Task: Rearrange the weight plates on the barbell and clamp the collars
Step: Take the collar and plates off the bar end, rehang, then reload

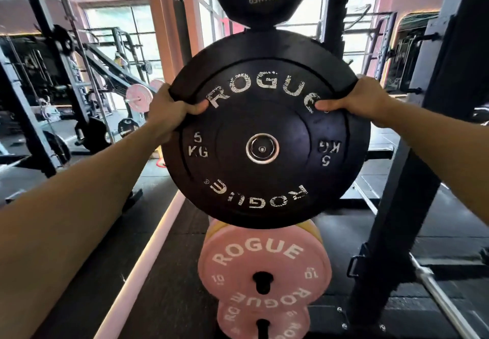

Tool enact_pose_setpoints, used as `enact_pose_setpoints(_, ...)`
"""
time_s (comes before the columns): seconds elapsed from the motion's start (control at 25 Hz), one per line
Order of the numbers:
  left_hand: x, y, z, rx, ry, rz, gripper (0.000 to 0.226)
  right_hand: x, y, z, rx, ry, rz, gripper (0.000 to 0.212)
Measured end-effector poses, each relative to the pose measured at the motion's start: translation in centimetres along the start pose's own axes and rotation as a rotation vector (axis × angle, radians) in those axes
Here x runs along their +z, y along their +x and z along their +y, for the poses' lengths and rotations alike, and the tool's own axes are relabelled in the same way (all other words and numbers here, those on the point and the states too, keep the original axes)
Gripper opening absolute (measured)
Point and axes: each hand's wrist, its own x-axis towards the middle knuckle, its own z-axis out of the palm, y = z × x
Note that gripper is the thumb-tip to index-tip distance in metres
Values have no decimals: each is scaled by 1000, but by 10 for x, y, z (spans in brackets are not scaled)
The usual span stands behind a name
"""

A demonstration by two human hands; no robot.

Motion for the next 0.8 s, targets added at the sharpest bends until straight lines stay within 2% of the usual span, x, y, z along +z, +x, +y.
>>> enact_pose_setpoints(0.12,9,12,-8,9,-22,44,72,7,13,7,-20,-7,41,89)
enact_pose_setpoints(0.2,16,23,-12,13,-19,54,71,12,24,14,-20,34,49,97)
enact_pose_setpoints(0.32,27,43,-19,14,-37,53,77,18,45,21,-15,61,45,93)
enact_pose_setpoints(0.6,57,101,-45,18,-77,76,70,39,104,44,-4,73,93,101)
enact_pose_setpoints(0.8,80,143,-61,34,-91,59,72,56,147,63,-8,86,113,89)
